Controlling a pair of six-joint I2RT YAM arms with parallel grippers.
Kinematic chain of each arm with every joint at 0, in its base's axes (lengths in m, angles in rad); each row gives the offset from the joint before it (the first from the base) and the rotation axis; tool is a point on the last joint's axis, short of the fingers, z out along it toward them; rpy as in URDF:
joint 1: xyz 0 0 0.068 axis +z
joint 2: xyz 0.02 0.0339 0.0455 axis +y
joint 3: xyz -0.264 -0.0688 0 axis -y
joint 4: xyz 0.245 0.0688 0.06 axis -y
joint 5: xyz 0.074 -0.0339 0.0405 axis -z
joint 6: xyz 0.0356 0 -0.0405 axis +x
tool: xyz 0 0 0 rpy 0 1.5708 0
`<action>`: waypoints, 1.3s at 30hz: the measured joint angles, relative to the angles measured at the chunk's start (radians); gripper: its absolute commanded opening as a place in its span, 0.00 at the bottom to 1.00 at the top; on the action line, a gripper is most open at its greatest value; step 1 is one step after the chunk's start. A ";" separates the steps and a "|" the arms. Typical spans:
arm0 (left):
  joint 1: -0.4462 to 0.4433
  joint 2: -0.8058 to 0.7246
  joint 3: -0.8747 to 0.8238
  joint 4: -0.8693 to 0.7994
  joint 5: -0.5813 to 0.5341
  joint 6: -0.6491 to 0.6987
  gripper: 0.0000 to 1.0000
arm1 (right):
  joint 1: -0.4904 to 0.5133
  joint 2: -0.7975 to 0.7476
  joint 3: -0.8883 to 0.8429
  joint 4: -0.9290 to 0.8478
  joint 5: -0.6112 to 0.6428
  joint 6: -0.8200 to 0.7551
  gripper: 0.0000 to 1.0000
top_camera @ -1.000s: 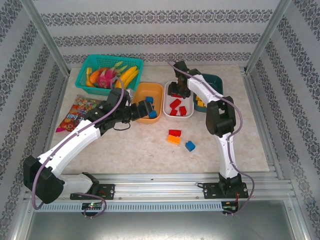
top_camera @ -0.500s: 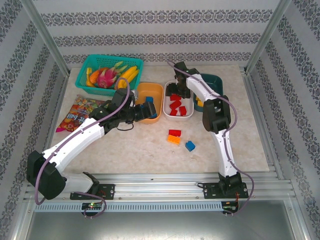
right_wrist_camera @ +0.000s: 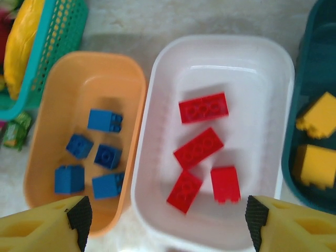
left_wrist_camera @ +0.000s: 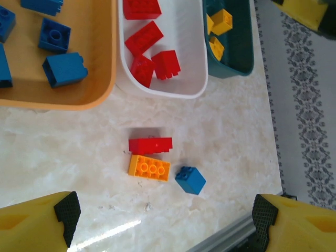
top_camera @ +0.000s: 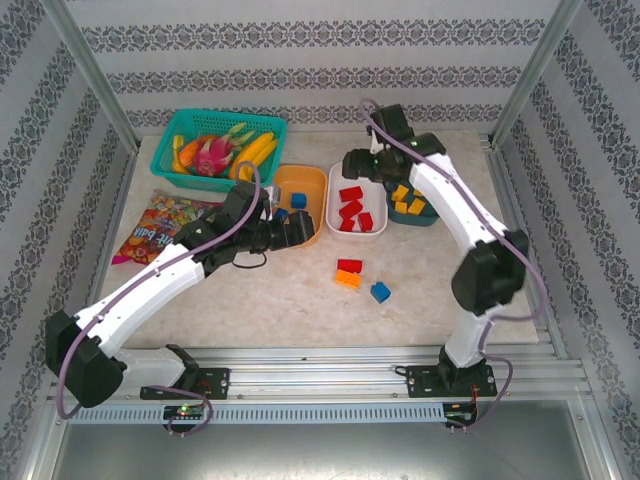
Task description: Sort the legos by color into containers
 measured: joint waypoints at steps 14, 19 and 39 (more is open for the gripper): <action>-0.073 -0.147 -0.195 -0.075 -0.026 0.016 0.85 | 0.186 -0.540 -0.686 0.021 0.044 0.214 0.78; -0.106 -0.163 -0.256 -0.073 -0.028 0.014 0.85 | 0.254 -0.602 -0.802 0.022 0.058 0.312 0.78; -0.294 0.518 0.222 -0.074 -0.038 -0.190 0.83 | 0.272 -0.928 -0.861 -0.136 0.111 0.424 0.67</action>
